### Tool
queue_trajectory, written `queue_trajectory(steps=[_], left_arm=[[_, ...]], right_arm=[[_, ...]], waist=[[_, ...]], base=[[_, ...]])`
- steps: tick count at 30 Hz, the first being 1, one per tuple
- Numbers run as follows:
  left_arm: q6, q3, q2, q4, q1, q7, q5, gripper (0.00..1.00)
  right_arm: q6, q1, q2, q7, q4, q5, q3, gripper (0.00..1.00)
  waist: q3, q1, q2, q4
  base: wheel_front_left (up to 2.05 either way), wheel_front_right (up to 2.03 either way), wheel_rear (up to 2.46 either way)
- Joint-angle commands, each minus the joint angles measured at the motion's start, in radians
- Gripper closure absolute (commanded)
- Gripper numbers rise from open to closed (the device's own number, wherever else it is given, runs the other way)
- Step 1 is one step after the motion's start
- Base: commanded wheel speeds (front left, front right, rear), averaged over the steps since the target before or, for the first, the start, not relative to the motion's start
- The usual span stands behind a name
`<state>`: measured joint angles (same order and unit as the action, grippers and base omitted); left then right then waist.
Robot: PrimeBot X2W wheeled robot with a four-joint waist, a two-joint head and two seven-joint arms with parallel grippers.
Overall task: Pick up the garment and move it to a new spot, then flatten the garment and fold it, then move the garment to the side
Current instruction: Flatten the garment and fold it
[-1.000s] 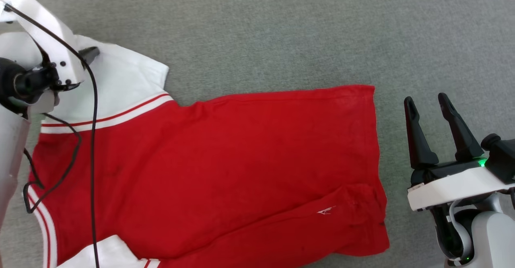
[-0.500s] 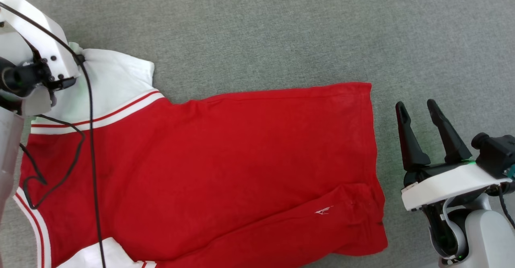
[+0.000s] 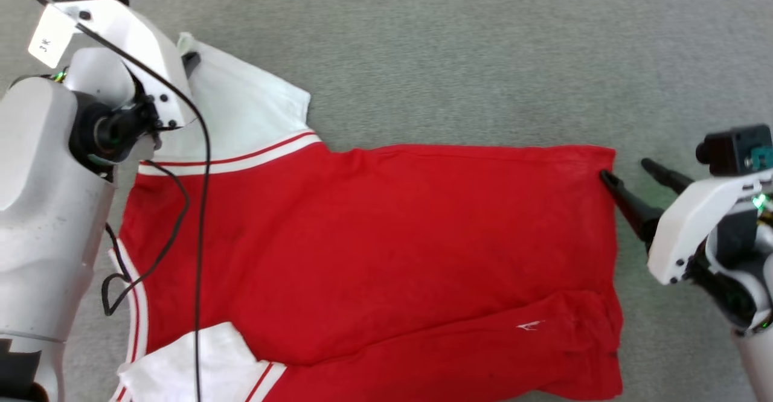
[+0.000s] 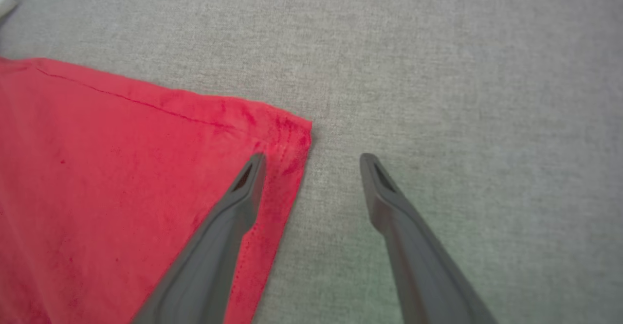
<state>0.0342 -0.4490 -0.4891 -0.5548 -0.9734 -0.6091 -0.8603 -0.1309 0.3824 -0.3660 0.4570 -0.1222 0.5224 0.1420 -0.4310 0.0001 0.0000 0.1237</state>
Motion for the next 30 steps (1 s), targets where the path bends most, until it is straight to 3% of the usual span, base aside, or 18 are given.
queue_trajectory(steps=[1,11,12,13,14,15,16,23,30], left_arm=[[-0.005,-0.004,0.005,0.008,-0.010,0.010,0.006,1.00],[-0.026,-0.029,0.041,0.082,-0.008,0.061,0.022,1.00],[-0.026,-0.030,0.042,0.088,-0.002,0.065,0.021,1.00],[-0.027,-0.030,0.041,0.091,0.003,0.069,0.020,1.00],[-0.029,-0.030,0.040,0.094,0.008,0.073,0.020,1.00],[-0.030,-0.028,0.039,0.098,0.012,0.078,0.018,1.00],[-0.034,-0.028,0.042,0.101,0.018,0.083,0.014,1.00],[-0.025,0.003,0.031,0.121,0.071,0.168,0.006,1.00],[-0.007,0.039,0.008,0.175,0.189,0.251,-0.010,1.00]], right_arm=[[0.001,0.030,-0.021,0.019,-0.005,-0.005,0.011,0.00],[0.000,0.158,-0.120,0.269,-0.156,0.071,0.196,0.00],[0.000,0.155,-0.123,0.306,-0.179,0.085,0.212,0.09],[0.000,0.151,-0.126,0.342,-0.199,0.098,0.228,0.57],[0.000,0.149,-0.127,0.366,-0.210,0.112,0.241,0.75],[0.000,0.152,-0.127,0.384,-0.221,0.124,0.249,0.75],[0.000,0.155,-0.130,0.394,-0.227,0.132,0.254,1.00],[0.001,0.241,-0.141,0.244,-0.177,0.137,0.171,1.00],[0.001,0.159,-0.104,0.125,-0.126,0.085,0.068,1.00]], waist=[[-0.002,-0.0001,0.0000,-0.026],[-0.034,-0.0001,0.0000,-0.096],[-0.034,-0.0001,0.0000,-0.099],[-0.033,-0.0001,0.0000,-0.102],[-0.032,-0.0001,0.0000,-0.105],[-0.031,-0.0001,0.0000,-0.107],[-0.027,-0.0001,0.0000,-0.110],[0.029,-0.0001,0.0000,-0.132],[0.122,-0.0001,0.0000,-0.148]], base=[[0.00,0.00,0.00],[0.00,0.00,0.00],[0.00,0.00,0.00],[0.00,0.00,0.00],[0.00,0.00,0.00],[0.00,0.00,0.00],[0.00,0.00,0.00],[0.00,0.00,0.00],[0.00,0.00,0.00]])
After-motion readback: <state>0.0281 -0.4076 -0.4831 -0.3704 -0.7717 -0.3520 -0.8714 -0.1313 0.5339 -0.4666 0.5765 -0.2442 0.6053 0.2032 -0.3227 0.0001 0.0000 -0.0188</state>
